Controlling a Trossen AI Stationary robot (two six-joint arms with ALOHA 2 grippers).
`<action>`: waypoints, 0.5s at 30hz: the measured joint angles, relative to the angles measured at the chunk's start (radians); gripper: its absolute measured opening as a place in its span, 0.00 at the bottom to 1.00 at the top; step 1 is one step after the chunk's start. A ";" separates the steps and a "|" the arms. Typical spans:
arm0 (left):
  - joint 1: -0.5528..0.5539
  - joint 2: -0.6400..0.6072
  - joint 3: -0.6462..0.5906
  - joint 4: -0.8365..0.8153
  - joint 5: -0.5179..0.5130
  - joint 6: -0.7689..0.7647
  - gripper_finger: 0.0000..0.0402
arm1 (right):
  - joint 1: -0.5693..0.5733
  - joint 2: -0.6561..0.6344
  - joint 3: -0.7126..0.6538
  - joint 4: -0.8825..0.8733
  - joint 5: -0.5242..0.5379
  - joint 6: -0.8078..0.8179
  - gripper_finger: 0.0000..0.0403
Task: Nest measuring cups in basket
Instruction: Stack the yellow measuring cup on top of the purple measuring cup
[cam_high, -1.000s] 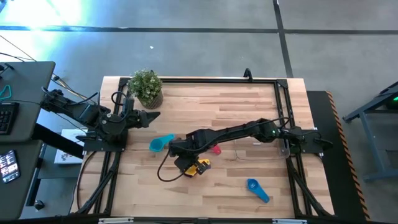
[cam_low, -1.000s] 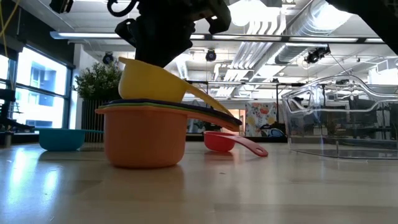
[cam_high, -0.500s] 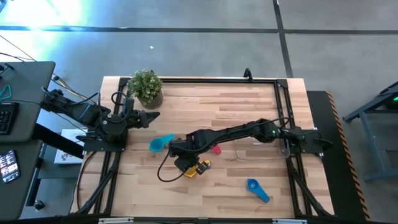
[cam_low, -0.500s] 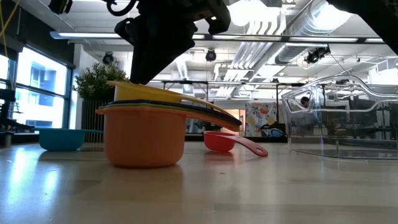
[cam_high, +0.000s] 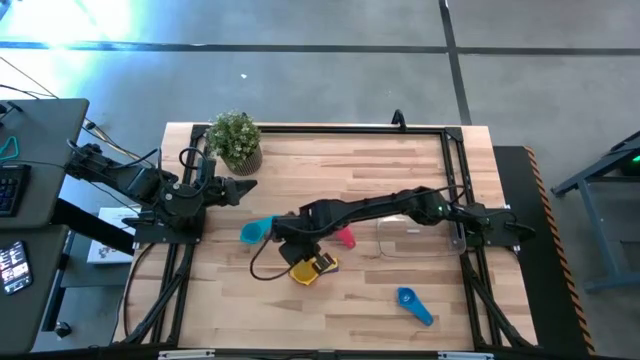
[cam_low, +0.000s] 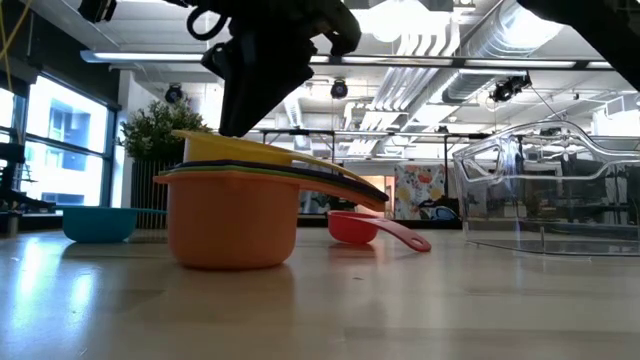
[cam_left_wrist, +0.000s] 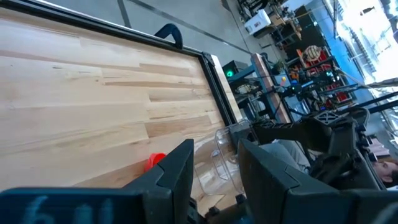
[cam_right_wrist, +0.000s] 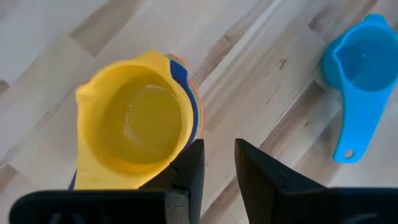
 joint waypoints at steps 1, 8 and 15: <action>0.000 0.000 0.000 0.000 0.000 0.000 0.29 | -0.001 0.000 0.000 -0.001 -0.014 0.004 0.20; 0.000 0.000 0.000 0.000 0.000 0.000 0.29 | 0.016 0.000 0.000 -0.002 -0.036 0.001 0.20; 0.000 0.000 0.000 0.000 0.000 0.000 0.29 | 0.018 0.007 0.001 -0.003 -0.009 0.001 0.20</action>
